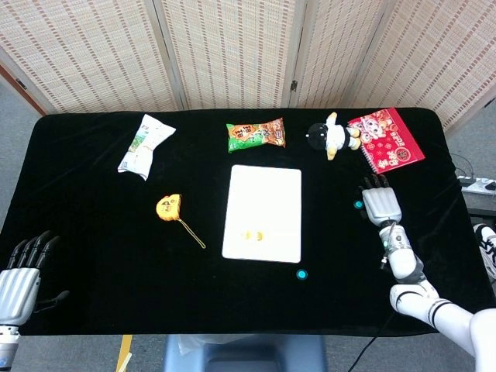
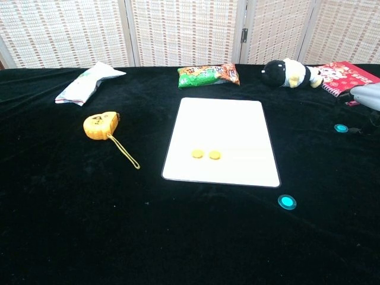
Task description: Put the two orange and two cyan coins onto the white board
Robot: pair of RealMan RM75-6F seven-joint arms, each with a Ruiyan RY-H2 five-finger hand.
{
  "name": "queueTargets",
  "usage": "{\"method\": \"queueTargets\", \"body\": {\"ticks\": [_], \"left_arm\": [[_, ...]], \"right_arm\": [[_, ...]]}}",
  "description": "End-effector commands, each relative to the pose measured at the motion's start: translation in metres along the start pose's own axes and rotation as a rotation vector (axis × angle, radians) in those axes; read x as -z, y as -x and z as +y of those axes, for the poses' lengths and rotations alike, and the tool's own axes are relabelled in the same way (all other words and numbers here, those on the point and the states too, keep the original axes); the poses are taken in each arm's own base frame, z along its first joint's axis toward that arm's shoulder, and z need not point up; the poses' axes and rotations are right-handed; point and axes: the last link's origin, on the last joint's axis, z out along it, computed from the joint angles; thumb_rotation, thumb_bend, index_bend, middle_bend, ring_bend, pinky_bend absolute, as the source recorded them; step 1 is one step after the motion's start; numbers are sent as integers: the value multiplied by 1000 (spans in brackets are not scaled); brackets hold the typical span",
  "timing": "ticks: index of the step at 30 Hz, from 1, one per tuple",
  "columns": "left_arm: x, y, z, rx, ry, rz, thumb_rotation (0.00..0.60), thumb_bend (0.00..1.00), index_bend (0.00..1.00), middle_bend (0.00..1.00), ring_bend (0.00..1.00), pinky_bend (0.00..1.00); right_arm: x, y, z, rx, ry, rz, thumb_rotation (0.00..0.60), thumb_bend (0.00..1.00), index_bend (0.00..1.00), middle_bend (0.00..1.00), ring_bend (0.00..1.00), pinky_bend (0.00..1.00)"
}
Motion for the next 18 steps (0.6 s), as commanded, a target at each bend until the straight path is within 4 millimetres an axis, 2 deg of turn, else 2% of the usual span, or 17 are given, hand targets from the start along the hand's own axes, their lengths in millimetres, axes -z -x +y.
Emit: {"method": "queueTargets", "body": {"ticks": [1,9,18], "left_arm": [[0,0,0,0,-1,0,600,72,0,0,59,0],[0,0,-1,-1,-4,-2,600,72,0,0,59,0],[0,2,-2,-1,-8,-5,600,72,0,0,59,0]], "right_arm": [[-6,5,-2,-12,14,-20,600,302,321,92,0,0],[-11,7,-4,-11,19,-20,600,303,342,97,0,0],[-14,7,-5,-8,25,-10,600,303,423,122,0,0]]}}
